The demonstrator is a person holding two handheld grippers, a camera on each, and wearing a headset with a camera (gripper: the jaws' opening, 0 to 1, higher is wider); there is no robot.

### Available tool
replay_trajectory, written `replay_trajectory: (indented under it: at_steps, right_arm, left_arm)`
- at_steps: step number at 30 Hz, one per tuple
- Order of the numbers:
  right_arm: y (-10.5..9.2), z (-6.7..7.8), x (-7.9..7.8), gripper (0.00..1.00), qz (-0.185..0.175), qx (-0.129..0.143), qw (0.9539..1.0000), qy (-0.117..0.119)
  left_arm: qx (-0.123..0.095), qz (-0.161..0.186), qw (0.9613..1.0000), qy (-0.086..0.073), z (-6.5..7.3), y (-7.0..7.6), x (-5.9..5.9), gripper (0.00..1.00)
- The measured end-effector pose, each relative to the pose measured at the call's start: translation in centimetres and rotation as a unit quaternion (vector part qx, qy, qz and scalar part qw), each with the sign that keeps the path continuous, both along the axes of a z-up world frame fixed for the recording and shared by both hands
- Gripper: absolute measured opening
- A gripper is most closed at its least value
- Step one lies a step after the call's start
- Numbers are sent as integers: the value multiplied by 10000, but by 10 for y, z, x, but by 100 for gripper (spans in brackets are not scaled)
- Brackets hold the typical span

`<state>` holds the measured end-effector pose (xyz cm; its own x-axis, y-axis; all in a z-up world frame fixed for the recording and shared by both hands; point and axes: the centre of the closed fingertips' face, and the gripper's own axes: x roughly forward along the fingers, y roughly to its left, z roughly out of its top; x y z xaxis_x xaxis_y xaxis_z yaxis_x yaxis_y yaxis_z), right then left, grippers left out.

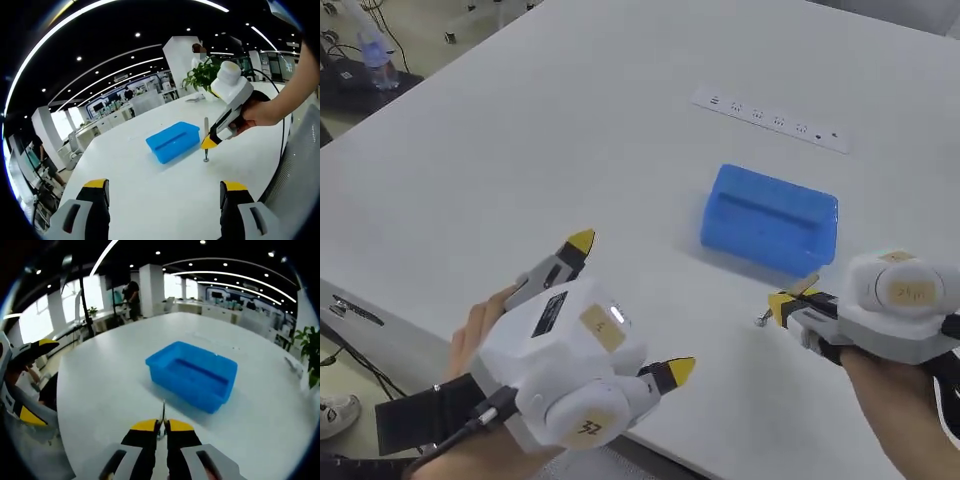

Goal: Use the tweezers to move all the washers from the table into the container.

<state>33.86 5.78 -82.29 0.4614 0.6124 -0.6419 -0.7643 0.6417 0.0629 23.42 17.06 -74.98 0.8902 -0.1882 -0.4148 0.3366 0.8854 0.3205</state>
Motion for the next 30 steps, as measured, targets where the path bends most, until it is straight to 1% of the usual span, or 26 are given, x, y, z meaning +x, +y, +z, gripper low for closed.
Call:
replay_trajectory:
  at_steps: [1, 5, 7, 8, 9, 10, 11, 14, 16, 17, 18, 23, 27, 28, 30]
  right_arm:
    - [-1, 0, 0, 3, -48, 23, 10000, 38]
    - [-2, 0, 0, 2, -71, 4, 10000, 24]
    - [-1, 2, -1, 2, -82, -29, 9999, 87]
    - [-1, 0, 2, 2, -118, -23, 9998, 147]
    - [-2, 0, 3, 2, -145, 2, 9997, 193]
    - [-2, 3, 1, 2, -196, 52, 9994, 266]
    - [-2, 5, 3, 2, -248, 140, 9992, 285]
    - [-3, 9, 6, 2, -288, 202, 9990, 268]
    - [-3, 16, 7, 2, -287, 233, 9990, 257]
    - [-4, 20, 8, 2, -280, 228, 9991, 217]
    - [-4, 20, 10, 2, -271, 235, 9992, 192]
    - [-7, 37, 14, 2, -294, 323, 9990, 106]
    - [-5, 43, 19, 2, -287, 367, 9989, 38]
    - [-3, 48, 19, 2, -277, 366, 9989, 15]
    - [-2, 50, 20, 2, -254, 357, 9990, -14]
  left_arm:
    - [3, -3, 10000, -1, 0, 0, 0, 94]
    - [13, 11, 10000, -4, 0, 1, 0, 94]
    - [3, 26, 10000, -11, 0, 1, 0, 94]
    - [3, 32, 10000, -13, 0, 1, 0, 94]
    - [8, 38, 10000, -16, 0, 2, 0, 94]
    - [10, 43, 10000, -16, 0, 2, 0, 94]
    - [9, 47, 10000, -19, 0, 2, 1, 94]
    - [11, 65, 10000, -25, 1, 3, 1, 94]
    - [8, 67, 10000, -30, 1, 3, 1, 94]
    - [8, 61, 10000, -39, 1, 3, 1, 94]
    - [8, 51, 10000, -40, 1, 2, 1, 94]
    - [14, 8, 10000, -51, 2, 0, 0, 94]
    - [11, 4, 10000, -70, 2, 0, 0, 94]
    - [5, 0, 10000, -67, 2, 0, 0, 94]
    - [16, -15, 10000, -90, 3, -1, 0, 94]
